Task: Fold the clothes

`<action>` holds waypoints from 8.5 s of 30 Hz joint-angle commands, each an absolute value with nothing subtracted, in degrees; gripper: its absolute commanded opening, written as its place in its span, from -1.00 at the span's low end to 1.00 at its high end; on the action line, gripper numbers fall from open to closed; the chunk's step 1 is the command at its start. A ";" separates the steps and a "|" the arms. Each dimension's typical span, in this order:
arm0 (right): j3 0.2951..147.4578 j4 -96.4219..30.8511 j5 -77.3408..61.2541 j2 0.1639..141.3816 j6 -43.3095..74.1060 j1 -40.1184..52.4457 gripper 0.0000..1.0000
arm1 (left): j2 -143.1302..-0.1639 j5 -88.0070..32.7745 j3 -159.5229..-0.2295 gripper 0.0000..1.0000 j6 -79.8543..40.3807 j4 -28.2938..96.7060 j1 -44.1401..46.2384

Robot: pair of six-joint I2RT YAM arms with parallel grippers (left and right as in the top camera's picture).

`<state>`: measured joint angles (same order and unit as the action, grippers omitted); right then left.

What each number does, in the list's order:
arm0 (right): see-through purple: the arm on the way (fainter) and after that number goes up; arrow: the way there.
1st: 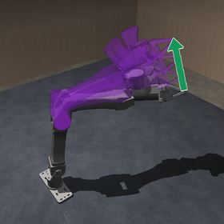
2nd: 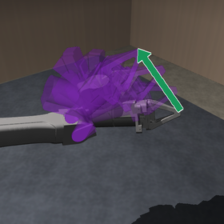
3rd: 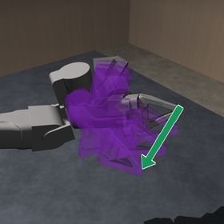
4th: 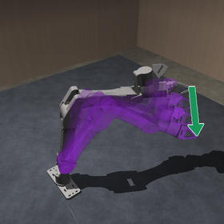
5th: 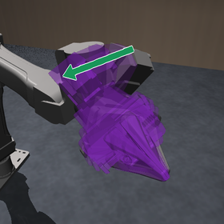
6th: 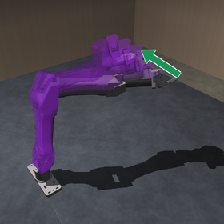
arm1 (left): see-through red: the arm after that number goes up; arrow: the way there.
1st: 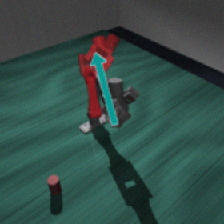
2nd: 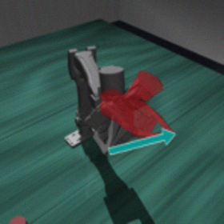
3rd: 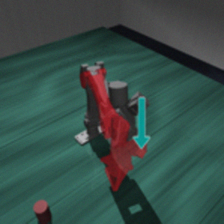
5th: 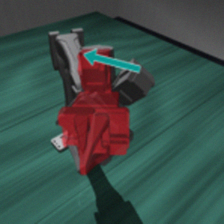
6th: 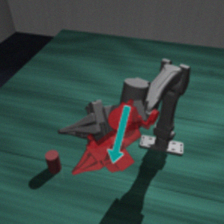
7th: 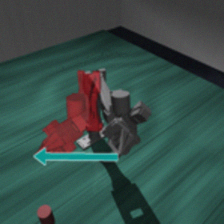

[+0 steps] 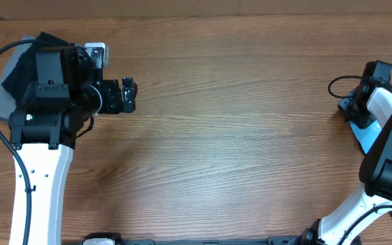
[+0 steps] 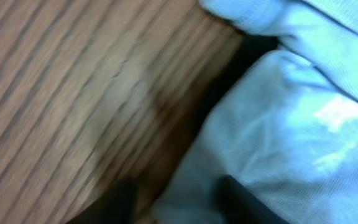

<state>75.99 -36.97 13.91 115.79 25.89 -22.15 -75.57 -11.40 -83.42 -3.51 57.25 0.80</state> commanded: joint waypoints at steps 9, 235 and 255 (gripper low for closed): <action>82.98 -41.85 15.33 112.62 26.00 -22.59 -0.92 | -75.66 -12.29 -84.97 1.00 -4.32 57.06 1.21; 93.76 -78.78 -25.54 82.15 9.13 -16.78 0.13 | -121.01 -27.09 -87.37 0.39 3.09 64.86 18.90; 93.76 -79.61 -22.04 82.19 9.13 -16.03 0.20 | -120.99 -22.98 -93.95 0.37 2.33 75.99 16.60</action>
